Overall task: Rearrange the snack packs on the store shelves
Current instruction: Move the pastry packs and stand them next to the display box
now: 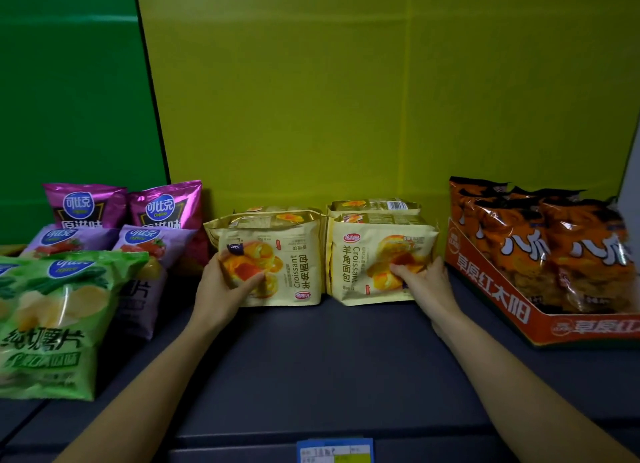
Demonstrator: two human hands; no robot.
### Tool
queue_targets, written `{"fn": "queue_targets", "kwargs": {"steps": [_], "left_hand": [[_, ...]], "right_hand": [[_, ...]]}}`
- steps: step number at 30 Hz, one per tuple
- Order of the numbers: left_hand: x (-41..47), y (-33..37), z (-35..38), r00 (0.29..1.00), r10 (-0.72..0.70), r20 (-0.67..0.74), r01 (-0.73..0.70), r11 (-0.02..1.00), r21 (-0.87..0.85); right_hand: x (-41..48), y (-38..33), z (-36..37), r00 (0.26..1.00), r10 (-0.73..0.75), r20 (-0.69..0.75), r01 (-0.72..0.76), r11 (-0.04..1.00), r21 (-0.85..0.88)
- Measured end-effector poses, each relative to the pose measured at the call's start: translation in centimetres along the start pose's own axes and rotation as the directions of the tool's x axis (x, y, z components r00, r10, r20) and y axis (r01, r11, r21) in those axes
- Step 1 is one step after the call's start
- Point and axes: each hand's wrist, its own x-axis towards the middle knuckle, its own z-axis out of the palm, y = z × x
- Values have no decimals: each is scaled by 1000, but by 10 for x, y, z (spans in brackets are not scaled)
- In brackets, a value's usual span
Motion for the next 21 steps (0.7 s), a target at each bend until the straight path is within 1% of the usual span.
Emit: {"fn": "queue_targets", "kwargs": {"steps": [4,9,11,13,16,18,21], "left_hand": [[-8,2,-8,999,43,0,-43,997,65],[-23,14,-17,998,-9,-66,8,1000,-15],[-32,21,-20,997,-6,-75,1,998,-60],[-41,25,-27,996,49,-72,-52,998,-31],[-54,32,-46,989,143,-31,-143,990,15],[-64,37,-61,979,202,-21,-201,979,41],[-77,39,-91,956,290,-29,-283,949,141]], "right_hand": [[-8,-4,-5,991,-65,-118,61,997,-37],[-24,-14,-13,973,-88,-213,85,996,-20],[-30,-21,-15,972,-113,-207,115,993,0],[-42,-32,-12,976,-179,-126,179,984,-10],[-68,-50,4,960,-275,57,278,960,-45],[-85,-61,19,942,-293,161,303,952,-42],[-106,-73,43,912,-297,283,316,948,-25]]}}
